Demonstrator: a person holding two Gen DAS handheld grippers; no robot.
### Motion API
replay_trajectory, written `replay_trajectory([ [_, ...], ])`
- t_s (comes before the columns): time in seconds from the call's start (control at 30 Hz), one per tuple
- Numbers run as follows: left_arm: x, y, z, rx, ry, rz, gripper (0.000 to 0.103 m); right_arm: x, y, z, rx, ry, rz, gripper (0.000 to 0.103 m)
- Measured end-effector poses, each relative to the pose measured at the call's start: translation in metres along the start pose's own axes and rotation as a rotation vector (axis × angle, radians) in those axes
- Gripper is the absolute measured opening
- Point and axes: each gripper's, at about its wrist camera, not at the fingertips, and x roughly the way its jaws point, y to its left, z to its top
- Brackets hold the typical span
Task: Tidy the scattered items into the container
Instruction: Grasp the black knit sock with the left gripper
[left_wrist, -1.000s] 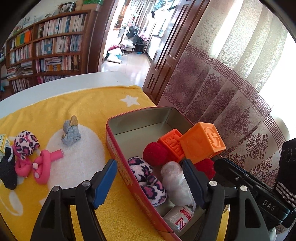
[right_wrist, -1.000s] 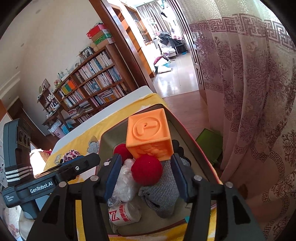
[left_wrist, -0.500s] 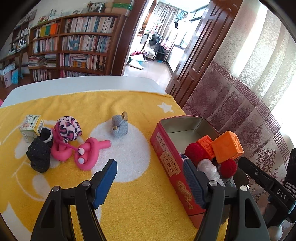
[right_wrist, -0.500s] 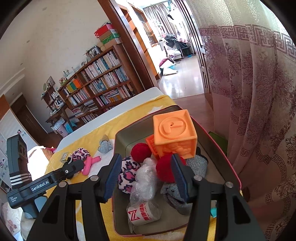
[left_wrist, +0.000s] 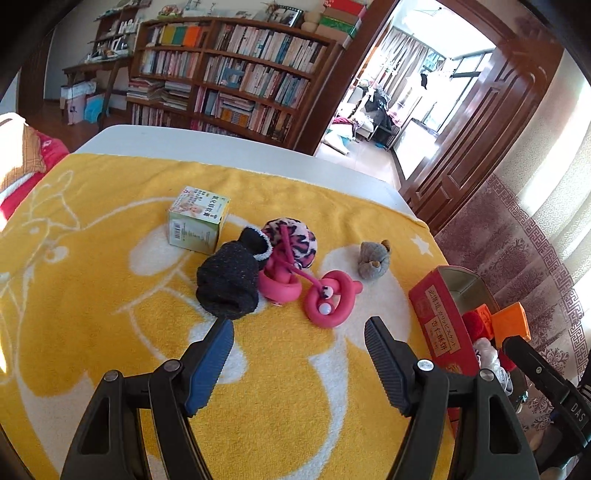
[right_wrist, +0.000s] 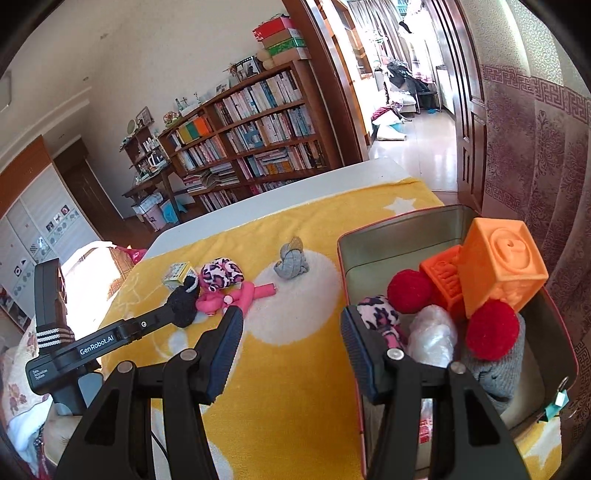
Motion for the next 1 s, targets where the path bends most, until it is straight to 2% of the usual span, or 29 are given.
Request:
replay_trajectory([
  [0.2,0.003,0.026,-0.002,-0.027,0.02,0.048,0.075,0.029,0.033,-0.004,-0.074,0.064,0.024,0.063],
  [0.47,0.016,0.031,0.003,0.0,0.055,0.057,0.075,0.06,0.053,-0.005,-0.096,0.118,0.028,0.064],
  [0.77,0.051,0.033,0.028,0.036,0.096,0.075,0.075,0.092,0.049,-0.001,-0.071,0.165,0.001,0.064],
  [1.0,0.071,0.039,0.028,0.028,0.099,0.028,0.075,0.116,0.046,0.002,-0.058,0.183,-0.016,0.064],
])
